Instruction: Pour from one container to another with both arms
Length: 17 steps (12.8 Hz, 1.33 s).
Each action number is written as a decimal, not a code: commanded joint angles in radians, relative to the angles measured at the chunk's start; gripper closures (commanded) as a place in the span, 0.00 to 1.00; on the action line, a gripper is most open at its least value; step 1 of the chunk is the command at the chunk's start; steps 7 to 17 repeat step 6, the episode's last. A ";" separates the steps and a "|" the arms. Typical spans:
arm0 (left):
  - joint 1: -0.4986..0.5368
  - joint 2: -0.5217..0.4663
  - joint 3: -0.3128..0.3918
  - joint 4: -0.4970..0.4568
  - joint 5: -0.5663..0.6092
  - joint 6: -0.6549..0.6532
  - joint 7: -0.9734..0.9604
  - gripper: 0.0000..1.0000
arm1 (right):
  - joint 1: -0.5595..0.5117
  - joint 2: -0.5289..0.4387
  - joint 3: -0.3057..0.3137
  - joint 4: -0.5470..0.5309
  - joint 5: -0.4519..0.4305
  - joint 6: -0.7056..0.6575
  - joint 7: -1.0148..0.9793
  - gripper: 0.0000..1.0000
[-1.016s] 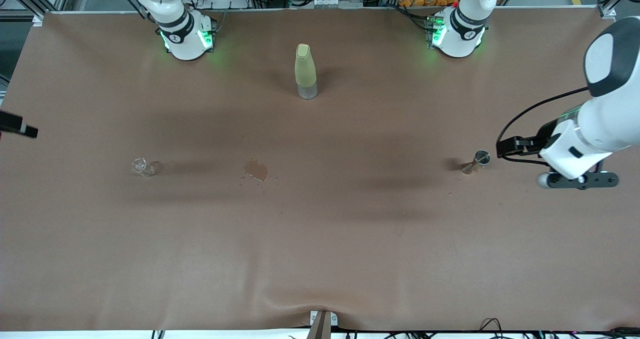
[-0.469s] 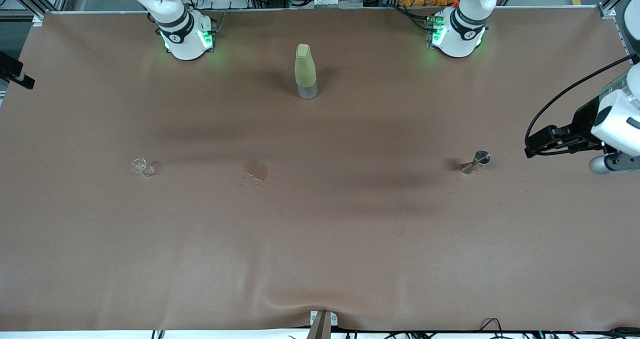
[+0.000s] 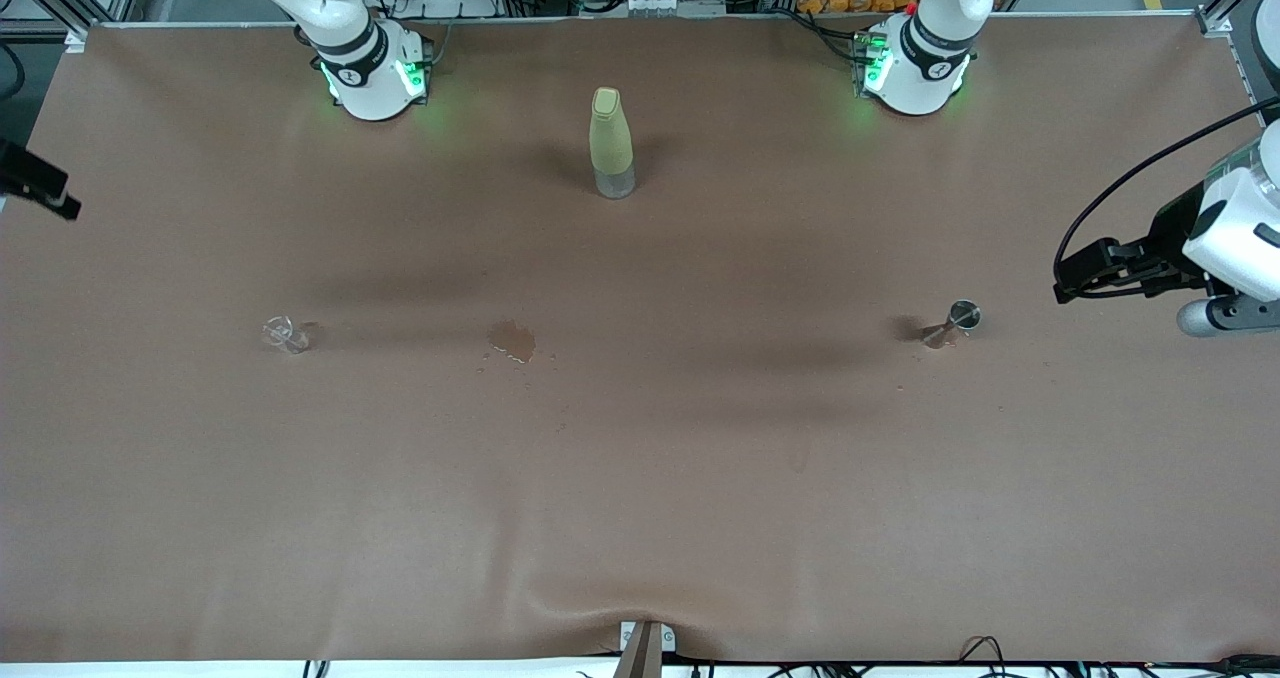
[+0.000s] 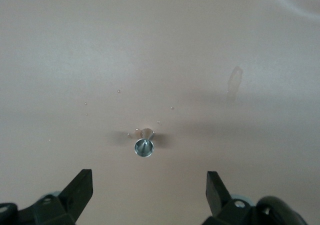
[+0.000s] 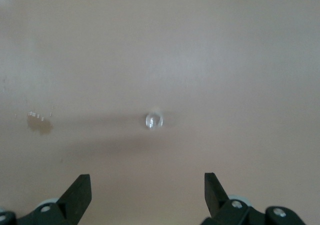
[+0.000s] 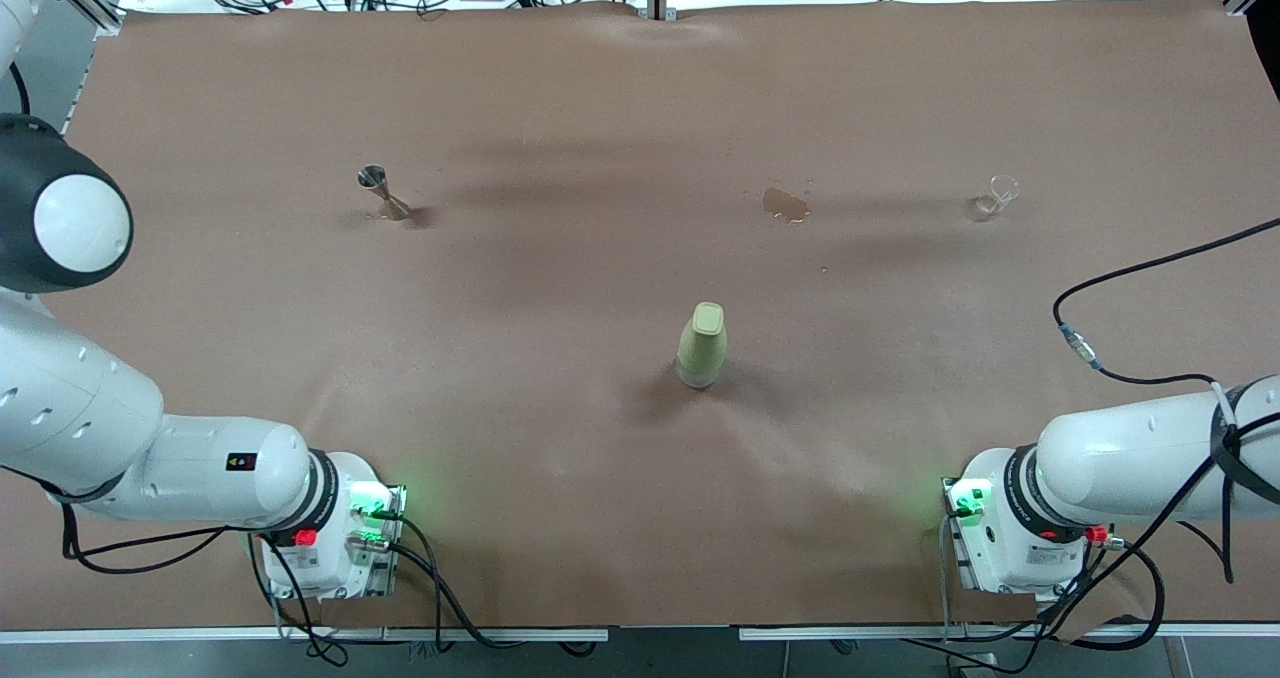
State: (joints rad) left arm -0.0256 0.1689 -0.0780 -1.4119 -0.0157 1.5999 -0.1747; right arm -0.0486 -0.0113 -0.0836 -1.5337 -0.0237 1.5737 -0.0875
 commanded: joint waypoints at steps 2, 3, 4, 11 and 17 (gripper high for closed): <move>-0.002 -0.043 0.004 -0.027 0.022 -0.018 0.018 0.00 | 0.035 0.001 -0.010 -0.043 0.043 0.031 0.015 0.00; -0.002 -0.043 0.006 -0.027 0.023 -0.018 0.017 0.00 | 0.041 0.001 -0.012 -0.048 0.048 0.037 0.014 0.00; -0.002 -0.043 0.006 -0.027 0.022 -0.020 0.015 0.00 | 0.061 0.001 -0.013 -0.052 0.047 0.046 0.012 0.00; 0.000 -0.045 0.006 -0.029 0.022 -0.020 0.017 0.00 | 0.058 -0.006 -0.013 -0.063 0.048 0.046 0.014 0.00; 0.000 -0.045 0.006 -0.029 0.022 -0.020 0.017 0.00 | 0.058 -0.006 -0.013 -0.063 0.048 0.046 0.014 0.00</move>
